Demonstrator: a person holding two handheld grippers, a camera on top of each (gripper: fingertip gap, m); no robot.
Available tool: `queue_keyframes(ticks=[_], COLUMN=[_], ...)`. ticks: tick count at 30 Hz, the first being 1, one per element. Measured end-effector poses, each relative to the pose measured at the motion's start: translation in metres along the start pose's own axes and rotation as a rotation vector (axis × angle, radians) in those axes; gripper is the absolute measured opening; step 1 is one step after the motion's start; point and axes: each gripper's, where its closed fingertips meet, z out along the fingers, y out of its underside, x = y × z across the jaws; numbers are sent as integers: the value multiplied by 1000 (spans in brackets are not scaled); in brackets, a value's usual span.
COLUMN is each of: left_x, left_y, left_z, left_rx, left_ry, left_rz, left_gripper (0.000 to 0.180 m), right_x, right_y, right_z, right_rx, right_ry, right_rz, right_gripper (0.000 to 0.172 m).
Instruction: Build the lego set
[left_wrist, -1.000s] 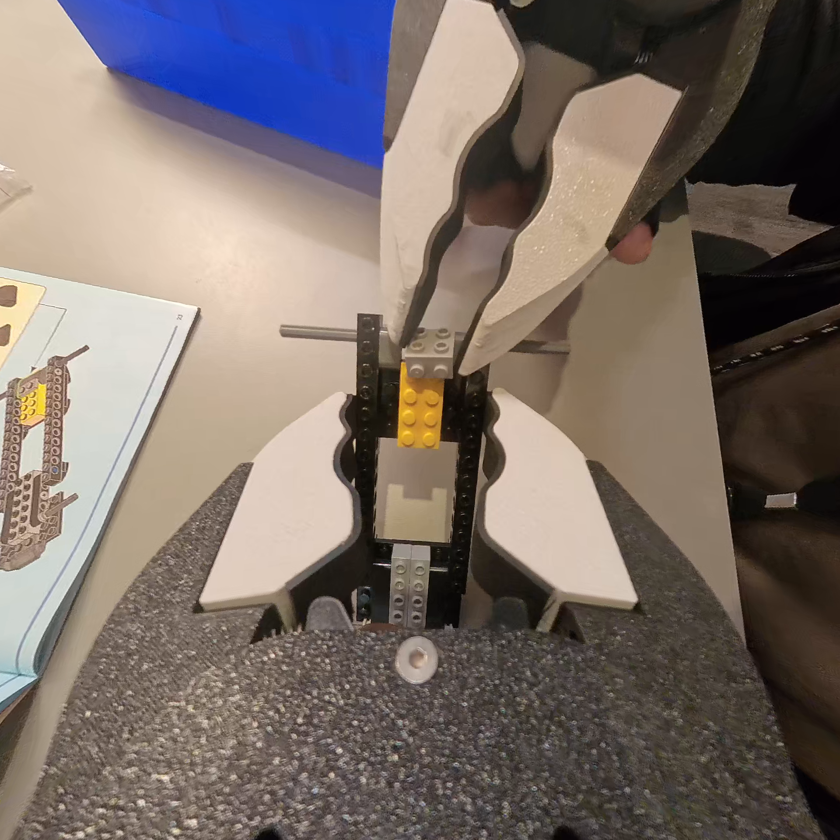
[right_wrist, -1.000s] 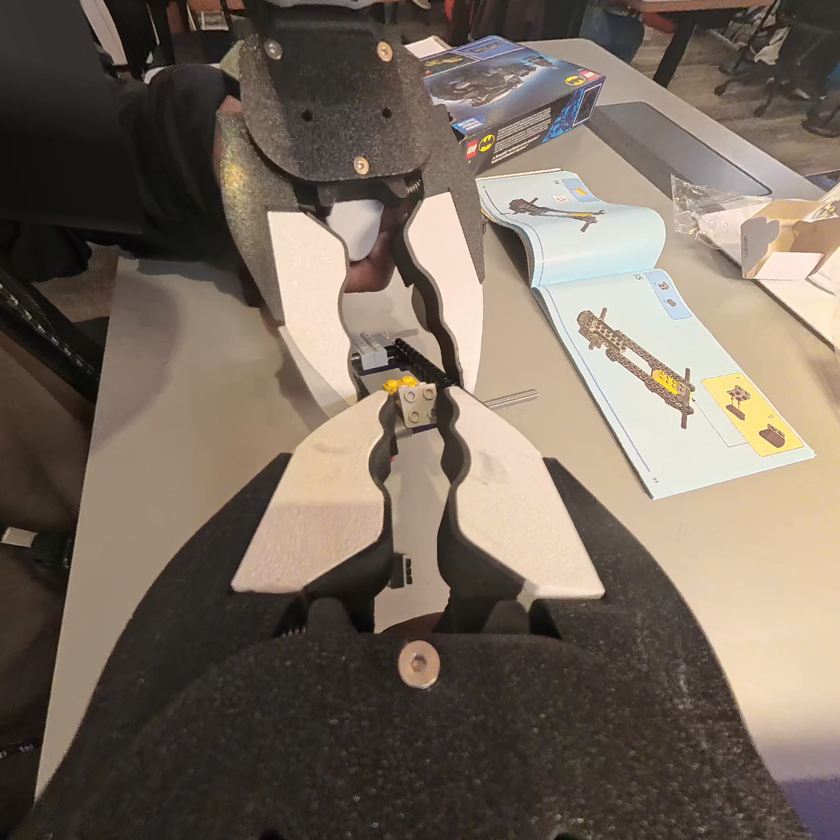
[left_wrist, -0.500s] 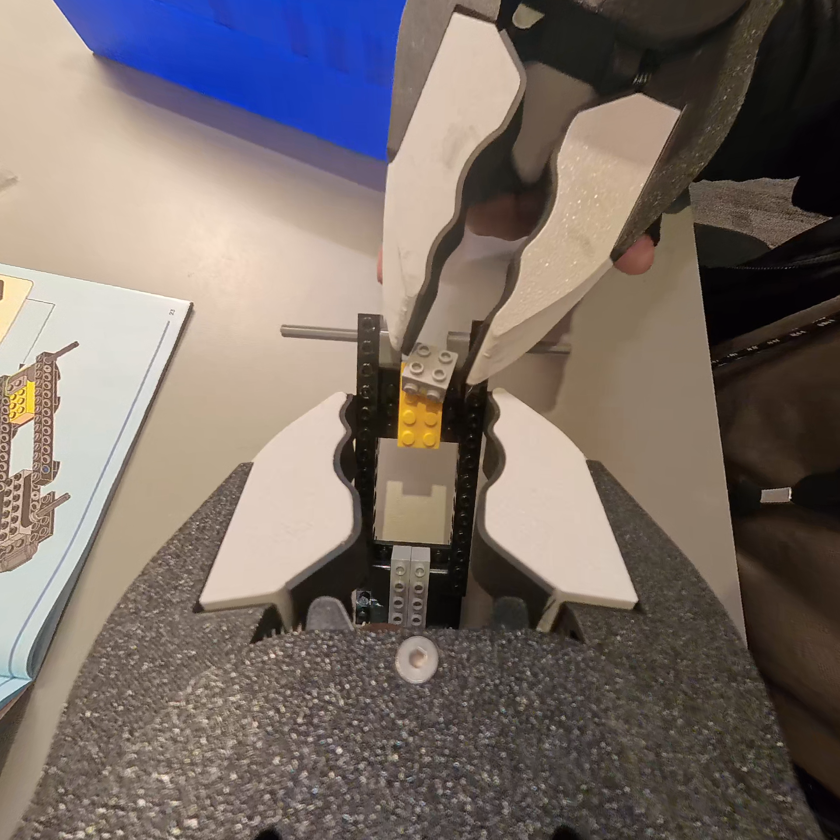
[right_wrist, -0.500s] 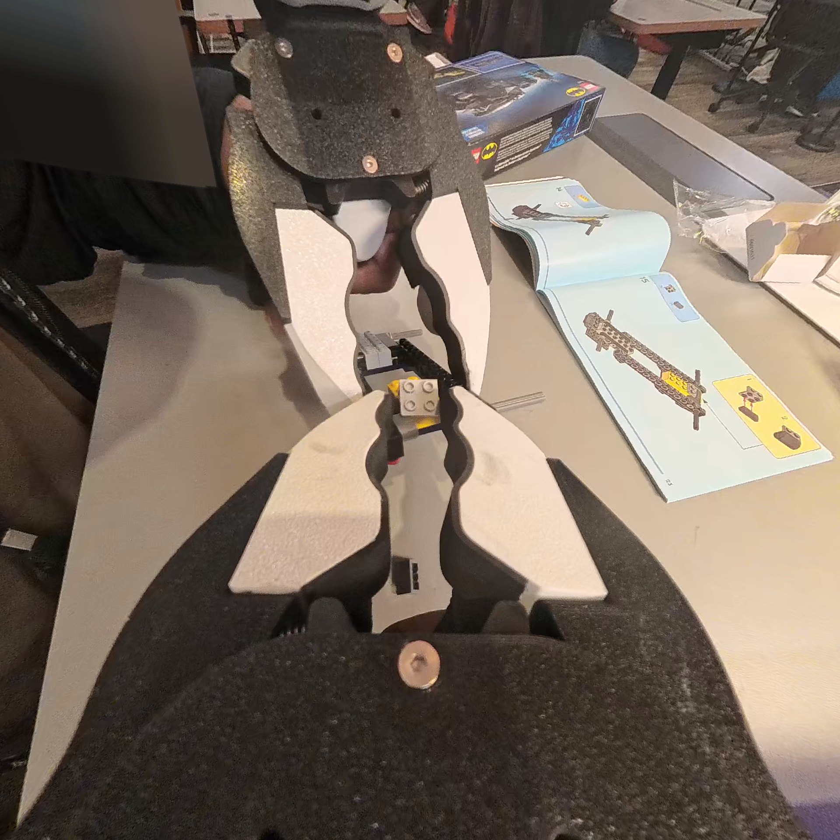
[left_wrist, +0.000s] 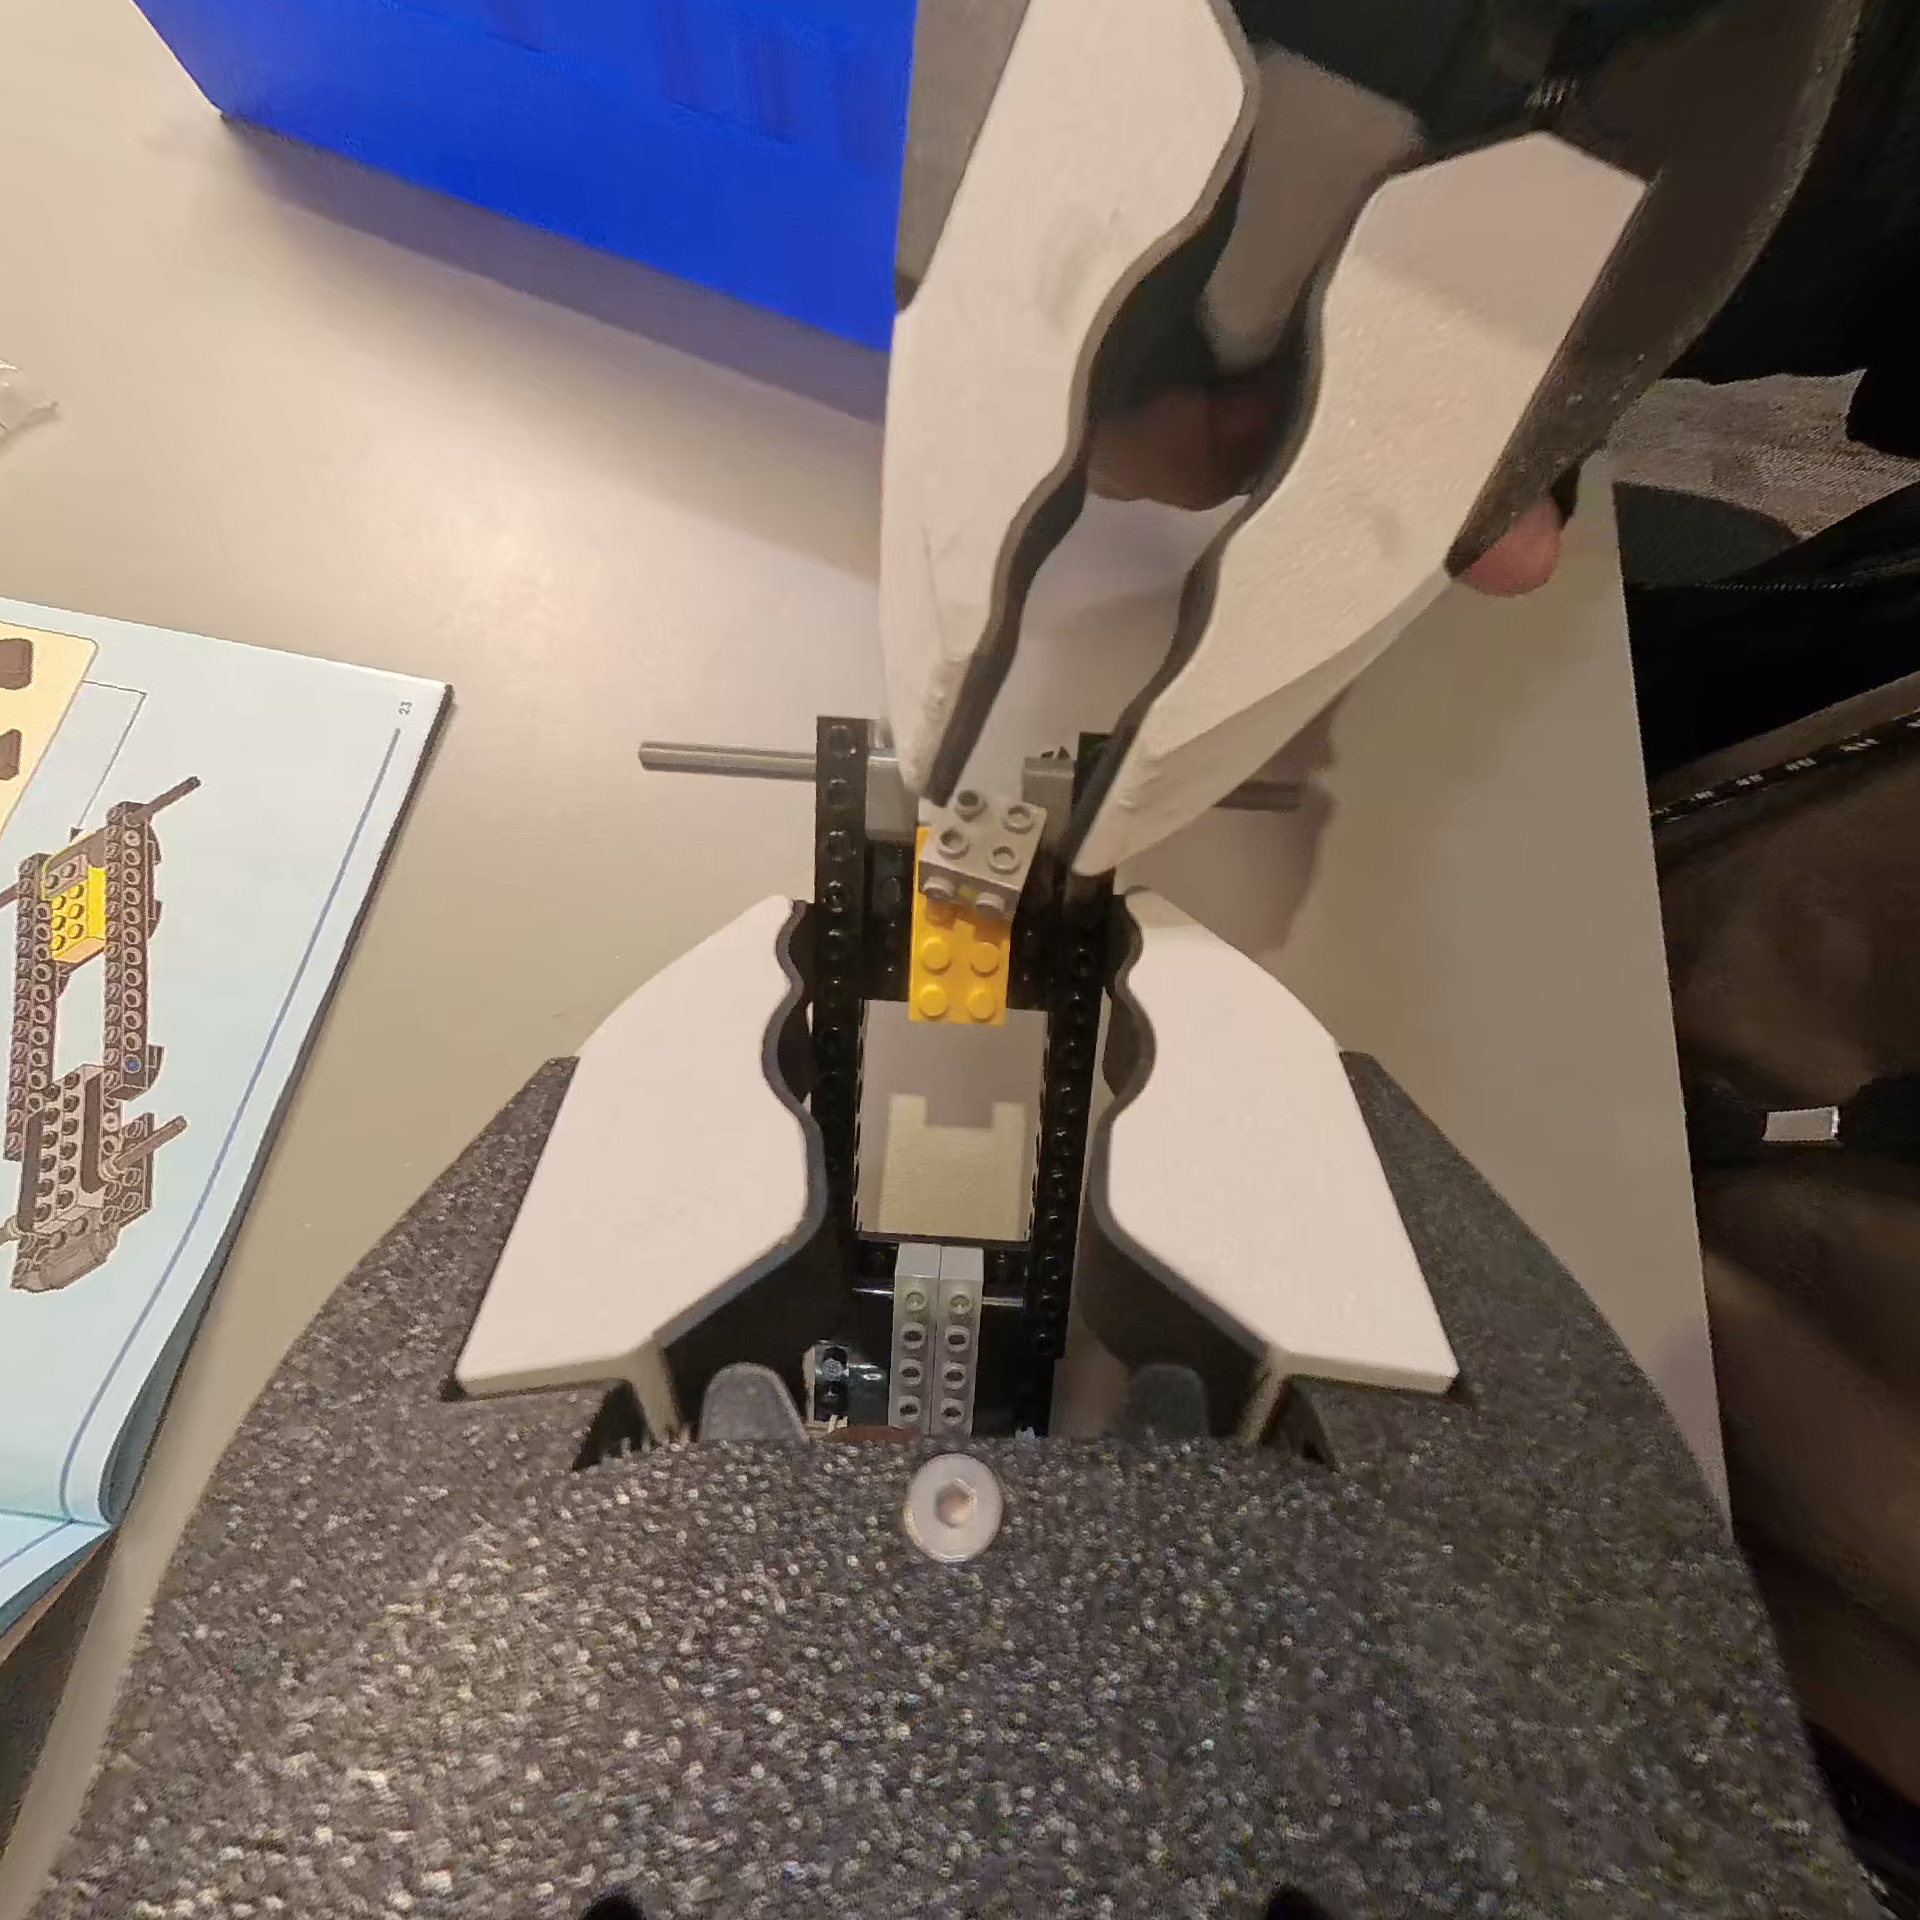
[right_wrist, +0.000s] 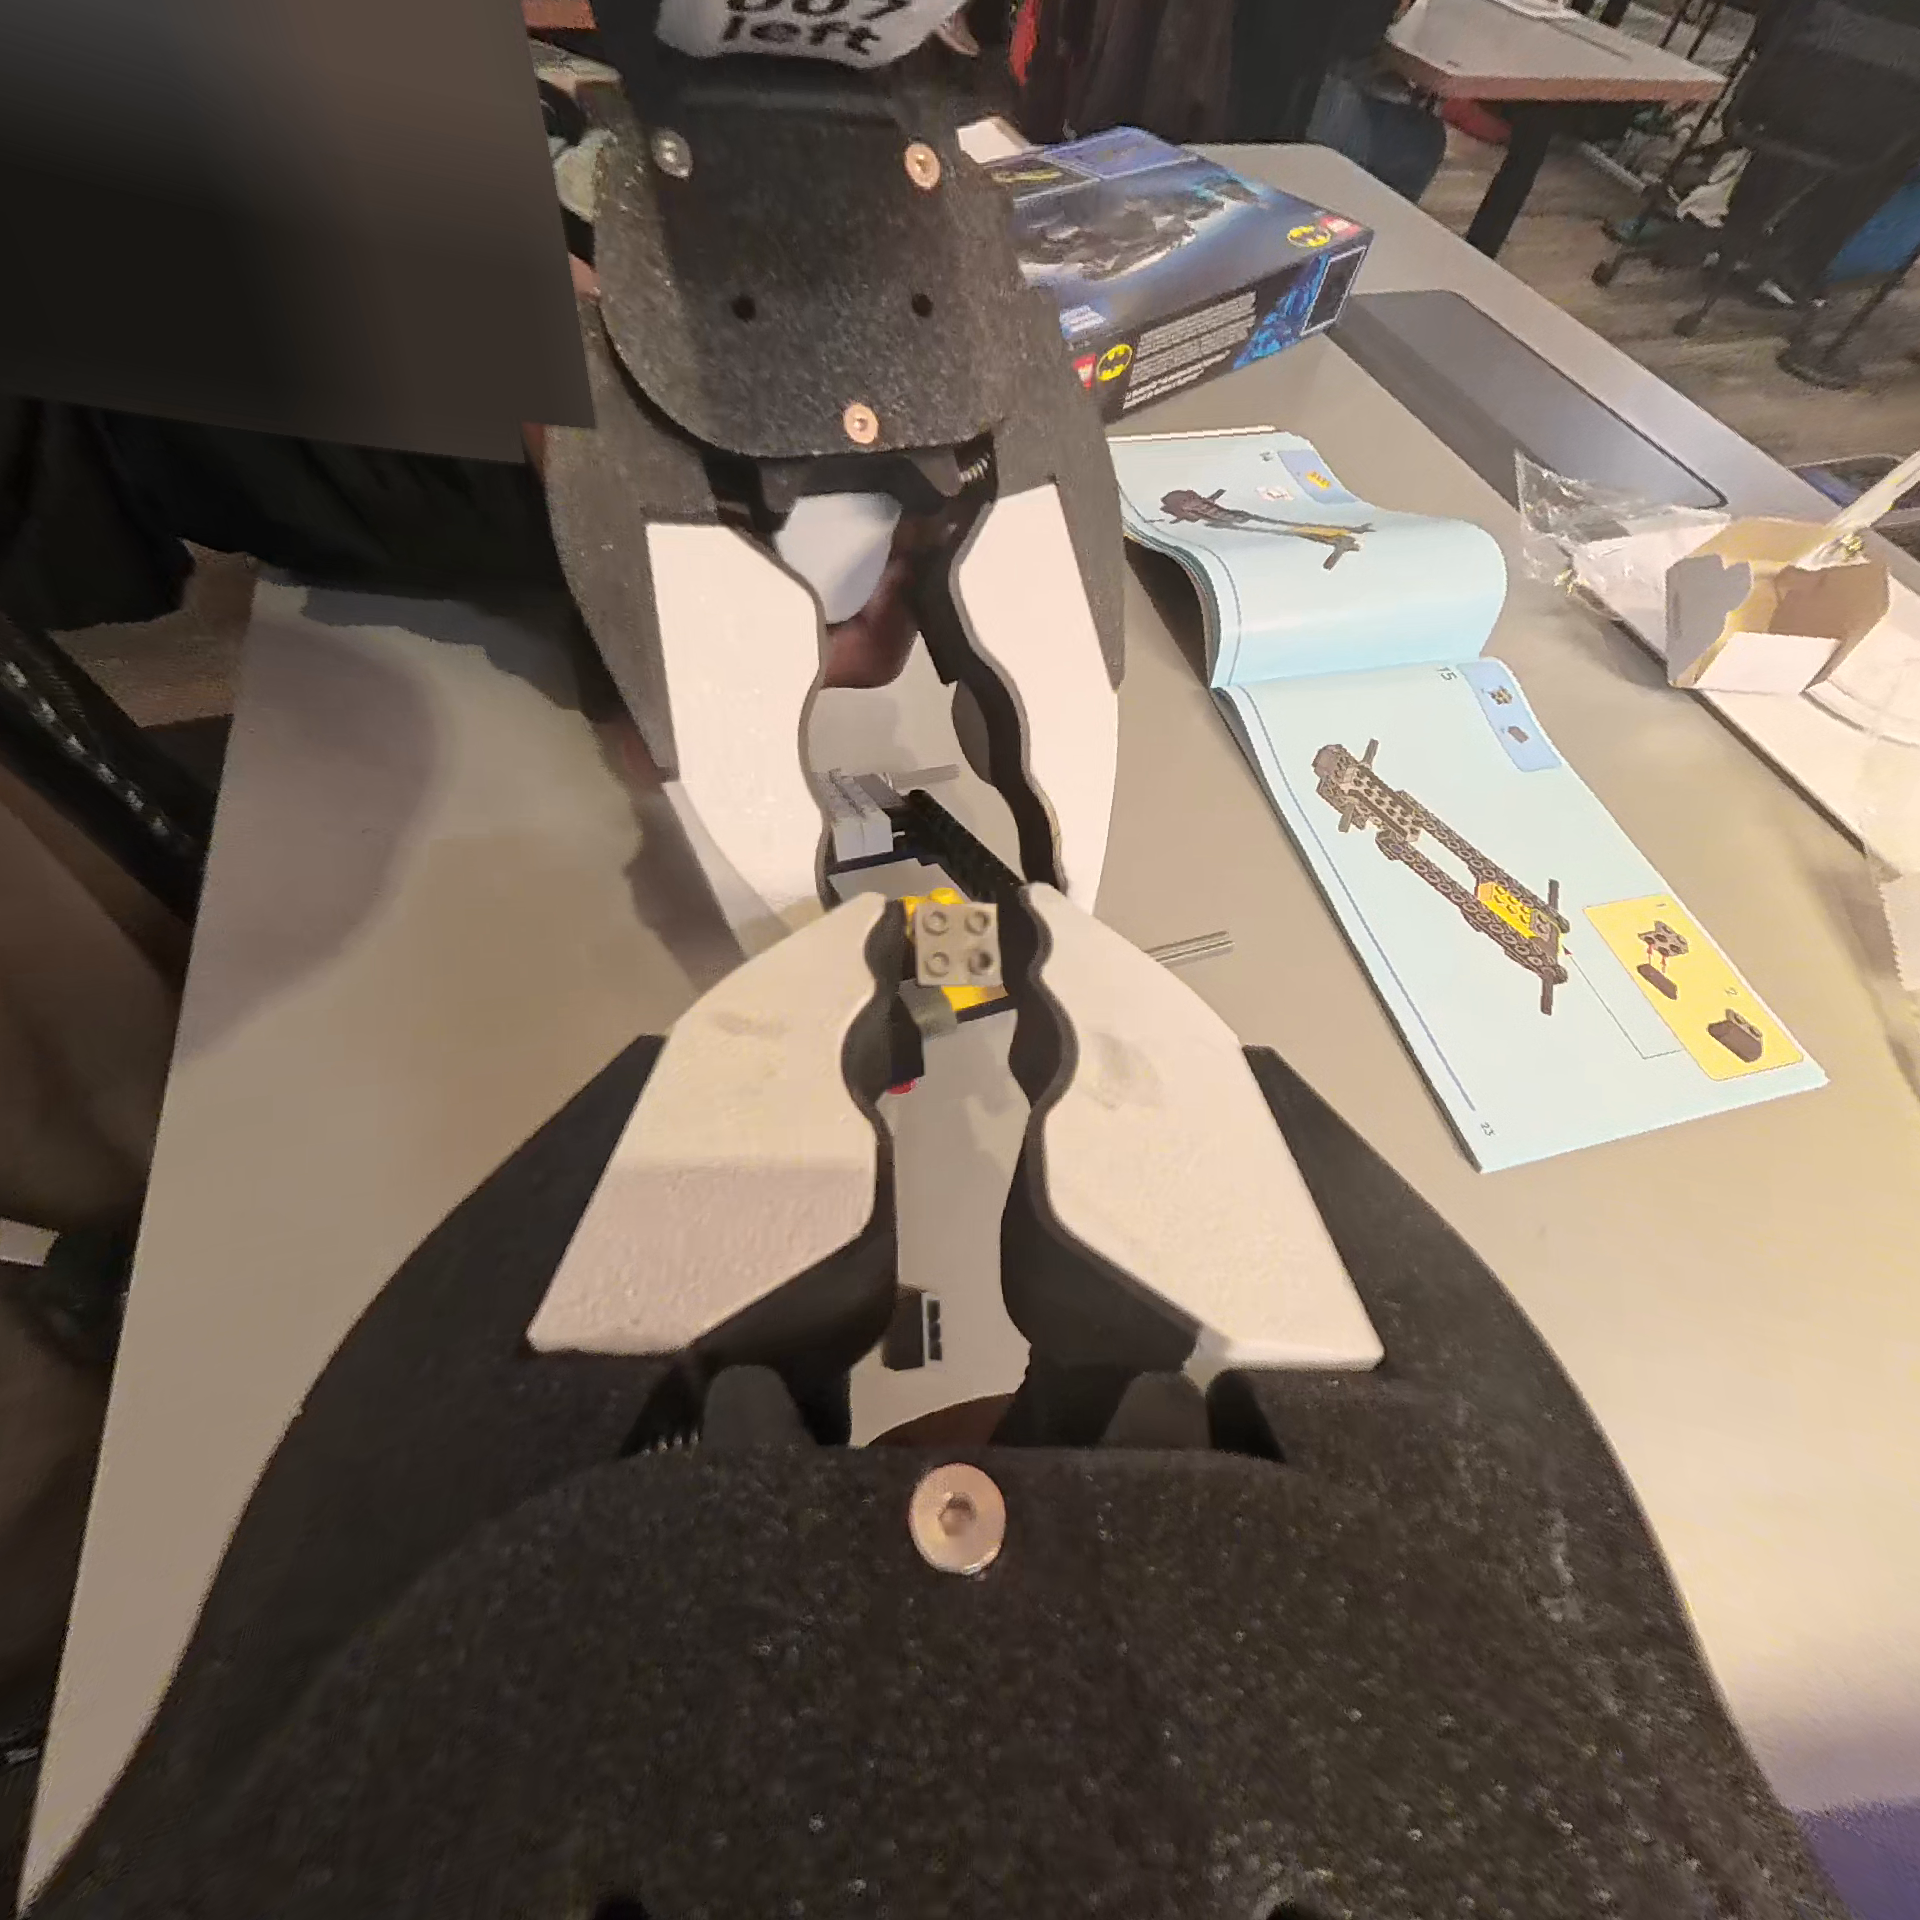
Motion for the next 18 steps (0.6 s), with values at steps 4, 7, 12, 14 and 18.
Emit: queue_keyframes(ticks=[4, 7, 12, 14, 18], left_x=[1, 1, 2, 3, 4], left_y=[1, 1, 5, 6, 7], left_z=[0, 0, 3, 3, 3], left_rx=[-8, -10, -31, -36, -52], left_ry=[-3, -2, -3, 0, 7], left_rz=[9, 10, 24, 28, 47], left_gripper=[54, 54, 54, 54, 54], right_x=[1, 1, -1, -3, -3], right_y=[2, 7, 11, 12, 13], right_z=[1, 2, 4, 4, 3], right_rx=[-15, -34, -49, -52, -60], right_ry=[-4, -19, -59, -81, -110], right_rz=[20, 31, 54, 53, 58], right_gripper=[11, 9, 9, 9, 9])
